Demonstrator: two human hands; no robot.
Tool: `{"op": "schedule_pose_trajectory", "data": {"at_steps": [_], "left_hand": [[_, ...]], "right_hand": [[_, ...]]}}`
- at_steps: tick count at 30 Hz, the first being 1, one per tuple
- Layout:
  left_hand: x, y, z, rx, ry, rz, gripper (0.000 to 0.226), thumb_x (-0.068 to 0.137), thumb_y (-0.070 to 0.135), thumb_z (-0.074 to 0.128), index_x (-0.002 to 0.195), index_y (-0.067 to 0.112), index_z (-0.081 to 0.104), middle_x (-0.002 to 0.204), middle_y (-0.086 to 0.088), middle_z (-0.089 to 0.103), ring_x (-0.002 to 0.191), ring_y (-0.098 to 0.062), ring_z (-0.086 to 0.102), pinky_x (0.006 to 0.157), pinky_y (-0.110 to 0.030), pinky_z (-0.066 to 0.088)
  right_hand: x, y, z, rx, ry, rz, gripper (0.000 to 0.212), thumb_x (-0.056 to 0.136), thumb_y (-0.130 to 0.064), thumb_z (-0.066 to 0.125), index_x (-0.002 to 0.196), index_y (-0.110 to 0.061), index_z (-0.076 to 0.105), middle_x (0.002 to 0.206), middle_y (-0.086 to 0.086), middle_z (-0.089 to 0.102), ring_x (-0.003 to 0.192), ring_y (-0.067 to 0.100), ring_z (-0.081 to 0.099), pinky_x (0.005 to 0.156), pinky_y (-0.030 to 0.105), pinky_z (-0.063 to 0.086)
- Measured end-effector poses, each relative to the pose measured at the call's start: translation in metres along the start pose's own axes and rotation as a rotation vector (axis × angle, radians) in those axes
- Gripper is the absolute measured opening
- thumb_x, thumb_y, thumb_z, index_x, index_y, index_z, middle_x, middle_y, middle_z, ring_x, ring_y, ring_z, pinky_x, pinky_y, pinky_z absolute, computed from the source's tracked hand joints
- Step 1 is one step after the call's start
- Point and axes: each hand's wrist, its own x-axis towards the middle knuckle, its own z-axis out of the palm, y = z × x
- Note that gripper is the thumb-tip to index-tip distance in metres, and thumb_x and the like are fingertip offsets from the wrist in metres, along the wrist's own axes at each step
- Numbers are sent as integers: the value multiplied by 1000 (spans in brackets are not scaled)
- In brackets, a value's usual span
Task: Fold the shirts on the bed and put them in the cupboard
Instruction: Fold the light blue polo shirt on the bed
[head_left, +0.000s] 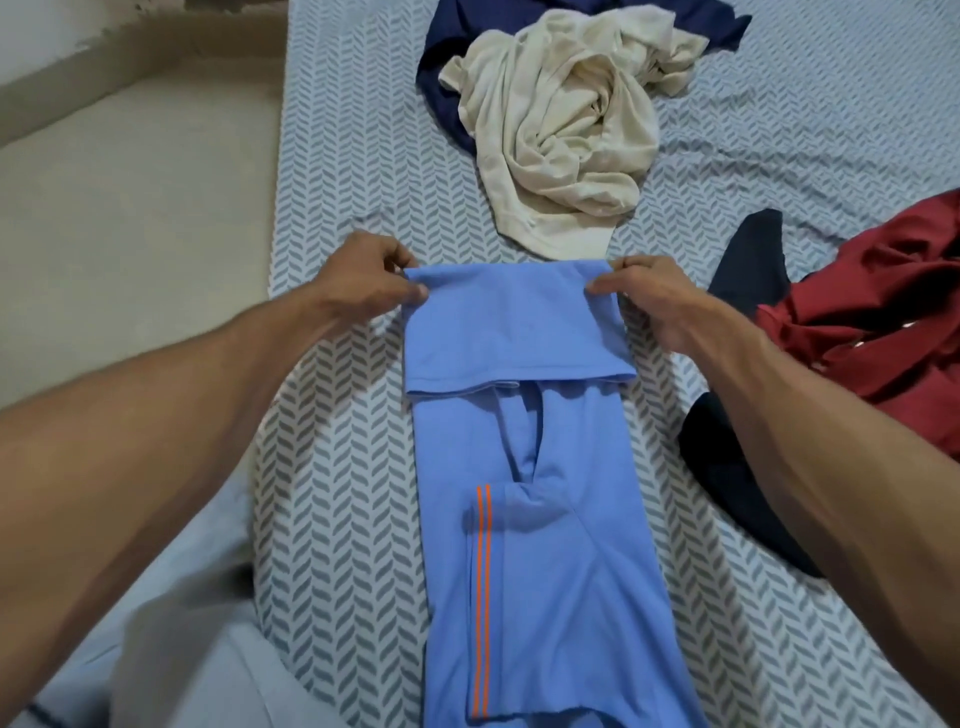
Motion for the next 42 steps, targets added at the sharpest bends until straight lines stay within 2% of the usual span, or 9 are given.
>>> {"op": "schedule_pose_trajectory", "data": {"at_steps": [3,6,11,19,25,28,34,39,42], "left_hand": [[-12,2,-4,-191,48,29,20,85,5,73,80,18,59,69,-6,59,58,-12,52,61,-31,43],[-35,12,-10,-229,59,93,20,89,-1,62,90,16,53,67,-12,58,45,-6,46,48,-25,40],[-92,43,-35,-229,60,224,23,84,-9,65,97,9,60,65,-10,57,46,-2,42,47,-18,37],[-224,58,-35,105,5,462,20,64,15,70,83,16,77,73,-3,74,68,-24,71,68,-38,59],[-294,38,7,367,-117,615,22,58,20,61,75,20,75,69,11,66,65,-12,61,67,-31,55],[-315,27,24,488,-251,594,19,56,22,60,73,22,70,72,8,68,68,-16,63,66,-32,54],[-337,10,53,627,-390,430,15,65,10,72,78,16,71,80,3,72,76,-20,65,68,-30,50],[-339,-9,67,631,-564,346,21,67,18,73,87,24,75,74,12,65,72,-12,61,69,-23,43],[-328,-15,65,334,-377,171,17,77,38,79,73,24,70,65,13,65,62,-6,59,66,-27,48]], "right_hand": [[-14,-6,-2,57,4,-21,29,74,-10,75,64,-21,50,68,7,54,60,21,51,55,28,39],[-31,-16,-6,155,-22,-73,26,82,-3,67,70,-22,55,72,-2,62,67,16,56,58,28,41],[-82,-27,-21,271,-126,-198,31,80,-8,82,100,-24,65,95,-2,69,85,12,64,72,29,43],[-208,31,-58,-187,-95,-544,21,79,2,81,82,-17,73,64,-11,68,58,-4,54,62,14,44],[-272,109,-54,-504,-117,-662,19,69,-13,85,75,-27,73,70,-8,70,59,-1,55,62,17,44],[-291,139,-45,-580,-154,-676,12,60,-35,69,72,-33,69,72,-13,71,68,2,65,73,30,54],[-311,177,-33,-737,-263,-646,15,60,-28,69,72,-36,67,71,-20,66,72,3,62,76,30,52],[-304,194,-20,-930,-350,-583,20,59,-44,56,76,-38,63,77,-22,62,82,5,60,83,39,51],[-293,182,-20,-664,-280,-535,21,66,-49,59,71,-31,68,77,-12,68,76,9,63,79,37,53]]}}
